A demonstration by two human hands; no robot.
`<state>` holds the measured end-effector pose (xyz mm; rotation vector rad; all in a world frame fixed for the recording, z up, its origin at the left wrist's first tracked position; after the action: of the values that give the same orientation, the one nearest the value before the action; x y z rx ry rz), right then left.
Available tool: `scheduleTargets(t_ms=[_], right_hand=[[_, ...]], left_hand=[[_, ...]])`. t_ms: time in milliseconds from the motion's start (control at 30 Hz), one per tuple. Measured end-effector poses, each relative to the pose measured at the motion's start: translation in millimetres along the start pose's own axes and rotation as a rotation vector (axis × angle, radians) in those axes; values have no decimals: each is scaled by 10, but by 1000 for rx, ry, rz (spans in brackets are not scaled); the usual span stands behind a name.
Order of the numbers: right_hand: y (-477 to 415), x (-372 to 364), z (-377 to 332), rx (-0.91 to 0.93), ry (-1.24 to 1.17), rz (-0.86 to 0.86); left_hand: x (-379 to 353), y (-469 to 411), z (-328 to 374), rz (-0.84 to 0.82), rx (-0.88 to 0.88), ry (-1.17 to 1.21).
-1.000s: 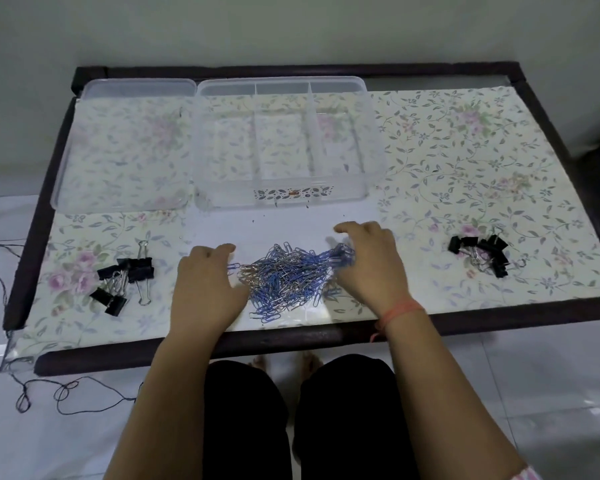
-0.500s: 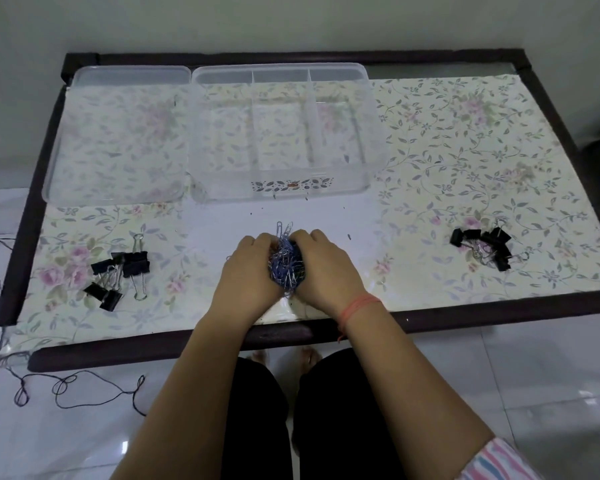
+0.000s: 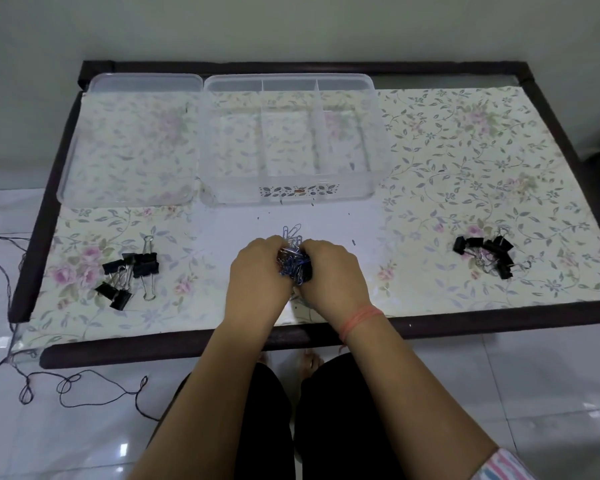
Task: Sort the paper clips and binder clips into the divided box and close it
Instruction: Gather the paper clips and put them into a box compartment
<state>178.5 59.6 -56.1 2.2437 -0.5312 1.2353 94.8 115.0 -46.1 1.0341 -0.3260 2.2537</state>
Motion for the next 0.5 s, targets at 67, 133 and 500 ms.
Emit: scheduleTargets(t_ms=[67,133,500], right_hand=[[1,36,-11,-2,0,9],[-9,130,-45,8,9,48],[-699,1147,-473,60,18,191]], left_hand=[[38,6,2,7,22,38],[116,-7,48,37,24,54],[786,-976,604,140,-154,82]])
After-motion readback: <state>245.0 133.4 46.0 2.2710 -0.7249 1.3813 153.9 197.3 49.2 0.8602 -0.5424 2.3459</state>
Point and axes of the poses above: each hand's wrist, its own y-axis away from the middle knuckle, its own x-axis out of the back of the hand, z = x × y, the point moved 9 cm from there along -y, towards the middle knuckle, and after that the axes turned 10 degrees about -x, right-handed, at the moved point
